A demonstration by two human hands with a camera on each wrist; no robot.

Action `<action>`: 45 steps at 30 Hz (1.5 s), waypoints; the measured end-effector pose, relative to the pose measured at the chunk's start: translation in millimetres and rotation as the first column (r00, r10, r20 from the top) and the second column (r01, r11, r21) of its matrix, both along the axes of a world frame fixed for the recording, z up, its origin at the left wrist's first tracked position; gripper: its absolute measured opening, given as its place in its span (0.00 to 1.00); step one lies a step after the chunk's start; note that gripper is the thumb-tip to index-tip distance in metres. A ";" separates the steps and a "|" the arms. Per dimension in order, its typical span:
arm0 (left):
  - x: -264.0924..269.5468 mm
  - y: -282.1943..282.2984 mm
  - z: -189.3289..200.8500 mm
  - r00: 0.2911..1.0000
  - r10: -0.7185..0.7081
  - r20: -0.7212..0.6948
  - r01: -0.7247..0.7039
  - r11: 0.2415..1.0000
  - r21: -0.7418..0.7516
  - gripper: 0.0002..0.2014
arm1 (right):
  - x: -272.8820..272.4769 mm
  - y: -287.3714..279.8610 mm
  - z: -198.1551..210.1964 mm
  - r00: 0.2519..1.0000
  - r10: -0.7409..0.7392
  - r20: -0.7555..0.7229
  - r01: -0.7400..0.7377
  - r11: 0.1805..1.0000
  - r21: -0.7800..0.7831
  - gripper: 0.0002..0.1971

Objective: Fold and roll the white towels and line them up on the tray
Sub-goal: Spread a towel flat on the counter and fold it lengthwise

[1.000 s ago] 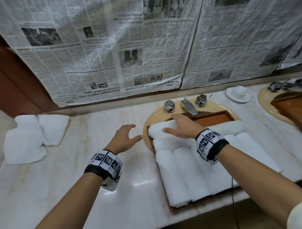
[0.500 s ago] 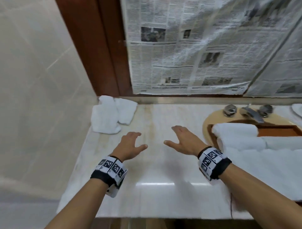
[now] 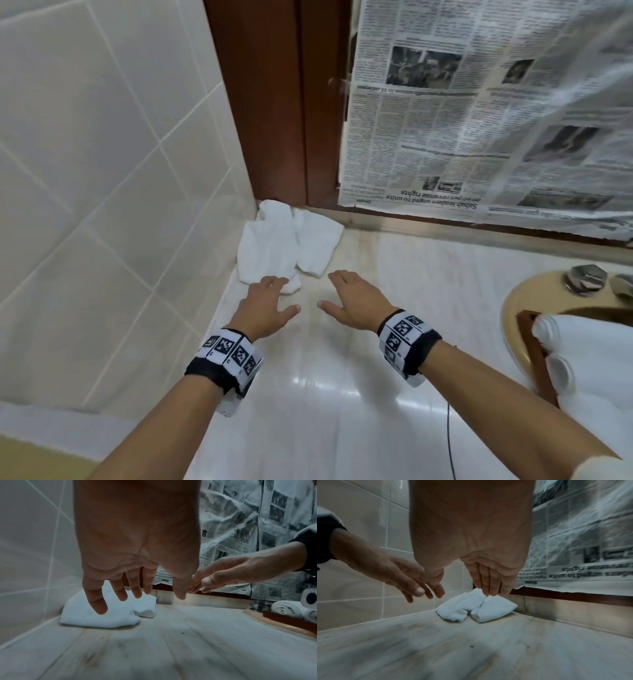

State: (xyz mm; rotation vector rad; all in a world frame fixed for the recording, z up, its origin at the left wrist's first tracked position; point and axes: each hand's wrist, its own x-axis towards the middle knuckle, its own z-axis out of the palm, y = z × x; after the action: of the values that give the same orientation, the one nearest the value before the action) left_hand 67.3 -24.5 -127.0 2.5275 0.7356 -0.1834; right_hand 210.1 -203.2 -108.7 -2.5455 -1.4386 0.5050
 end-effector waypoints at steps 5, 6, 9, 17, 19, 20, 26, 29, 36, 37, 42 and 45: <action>33.9 28.6 -16.1 0.999 0.038 -0.015 -0.037 0.997 0.063 0.37 | 37.2 49.1 -29.6 1.000 0.005 0.030 -0.006 1.000 0.029 0.31; 40.6 32.2 -19.7 0.999 0.036 -0.022 -0.034 0.996 0.079 0.38 | 42.6 58.6 -36.1 0.999 0.005 0.050 -0.006 0.999 0.034 0.31; 58.5 39.4 -31.1 0.998 0.006 -0.061 0.003 0.988 0.155 0.38 | 54.1 85.6 -56.5 0.993 0.001 0.120 -0.007 0.999 0.049 0.30; 61.9 46.4 -50.3 0.994 0.089 0.057 -0.090 0.996 0.004 0.21 | 60.2 105.0 -87.1 0.989 -0.010 0.150 0.002 0.999 0.051 0.08; 54.5 45.8 -48.4 0.991 0.111 0.074 -0.110 0.994 -0.011 0.18 | 58.4 93.6 -86.6 0.993 -0.029 0.112 0.020 0.997 0.079 0.11; 49.2 43.5 -46.4 0.990 0.122 0.072 -0.121 0.992 -0.019 0.18 | 56.5 85.5 -86.5 0.994 -0.048 0.100 0.039 0.995 0.096 0.12; 1.9 2.4 -38.8 0.994 0.105 0.018 -0.104 0.992 -0.070 0.16 | 28.8 4.4 -79.8 0.985 -0.173 -0.005 0.173 0.982 0.072 0.08; -30.3 -25.7 -39.1 0.996 0.093 -0.006 -0.093 0.987 -0.129 0.14 | 8.0 -48.2 -69.1 0.969 -0.245 -0.041 0.247 0.968 0.044 0.03; -107.8 -88.0 -39.9 0.997 -0.051 -0.063 0.032 0.963 -0.268 0.08 | -61.1 -135.8 -57.2 0.957 -0.290 0.024 0.291 0.955 -0.053 0.09; -116.3 -93.9 -39.4 0.995 -0.073 -0.066 0.052 0.960 -0.274 0.08 | -70.6 -139.9 -59.3 0.958 -0.284 0.033 0.286 0.957 -0.056 0.11; -140.1 -114.5 -30.4 0.985 -0.146 -0.094 0.111 0.944 -0.311 0.05 | -109.1 -149.6 -59.9 0.922 -0.383 -0.055 0.384 0.923 0.013 0.08; -138.5 -125.0 -21.0 0.985 -0.171 0.009 0.168 0.955 -0.246 0.15 | -130.2 -156.4 -46.9 0.920 -0.366 -0.138 0.382 0.917 0.113 0.06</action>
State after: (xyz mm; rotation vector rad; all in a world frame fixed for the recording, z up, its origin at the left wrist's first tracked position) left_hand -71.3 -149.5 -148.0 2.3510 0.4672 -0.3282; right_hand 79.9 -359.6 -155.6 -2.5437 -0.8789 0.4594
